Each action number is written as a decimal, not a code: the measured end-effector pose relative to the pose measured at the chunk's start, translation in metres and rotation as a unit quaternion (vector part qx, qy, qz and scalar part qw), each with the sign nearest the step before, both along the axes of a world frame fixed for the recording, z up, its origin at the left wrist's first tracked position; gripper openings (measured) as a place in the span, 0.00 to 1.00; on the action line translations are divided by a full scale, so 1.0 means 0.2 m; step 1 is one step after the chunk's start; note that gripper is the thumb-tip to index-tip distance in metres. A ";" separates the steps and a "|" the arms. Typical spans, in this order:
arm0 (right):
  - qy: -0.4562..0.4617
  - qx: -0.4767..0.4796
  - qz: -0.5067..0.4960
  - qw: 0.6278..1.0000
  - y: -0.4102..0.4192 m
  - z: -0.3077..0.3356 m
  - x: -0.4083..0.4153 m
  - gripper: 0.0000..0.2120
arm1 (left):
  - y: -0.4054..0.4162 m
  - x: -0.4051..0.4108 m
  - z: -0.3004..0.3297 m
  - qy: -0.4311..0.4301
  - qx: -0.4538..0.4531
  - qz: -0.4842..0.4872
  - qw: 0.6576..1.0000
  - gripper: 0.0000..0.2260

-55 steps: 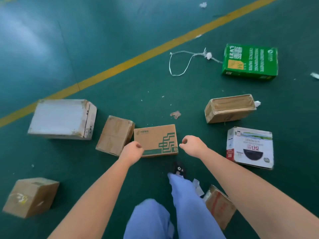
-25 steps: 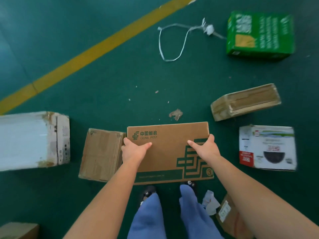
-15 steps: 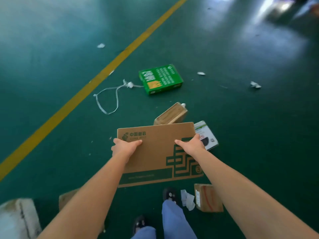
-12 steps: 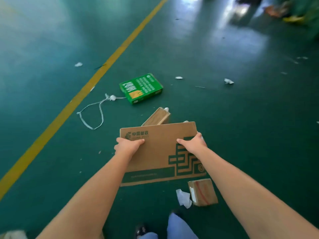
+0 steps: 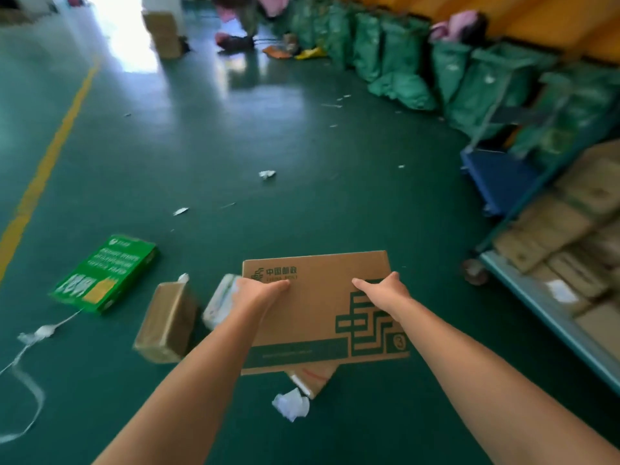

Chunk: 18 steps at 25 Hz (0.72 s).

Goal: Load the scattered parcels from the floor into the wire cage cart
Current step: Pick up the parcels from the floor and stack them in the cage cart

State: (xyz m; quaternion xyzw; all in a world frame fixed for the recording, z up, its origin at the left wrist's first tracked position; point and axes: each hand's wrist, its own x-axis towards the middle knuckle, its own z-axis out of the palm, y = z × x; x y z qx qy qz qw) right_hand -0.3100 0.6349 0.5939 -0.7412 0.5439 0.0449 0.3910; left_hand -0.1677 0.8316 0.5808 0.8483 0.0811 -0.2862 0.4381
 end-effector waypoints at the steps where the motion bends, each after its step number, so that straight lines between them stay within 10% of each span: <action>1: -0.011 0.001 -0.031 0.999 -0.13 0.03 -0.14 0.49 | -0.18 -0.08 0.02 0.004 -0.008 -0.033 0.999 0.40; 18: -0.074 -0.120 -0.375 0.916 -2.02 0.53 -1.60 0.47 | -2.86 -1.10 0.43 0.022 -0.156 -0.359 0.920 0.45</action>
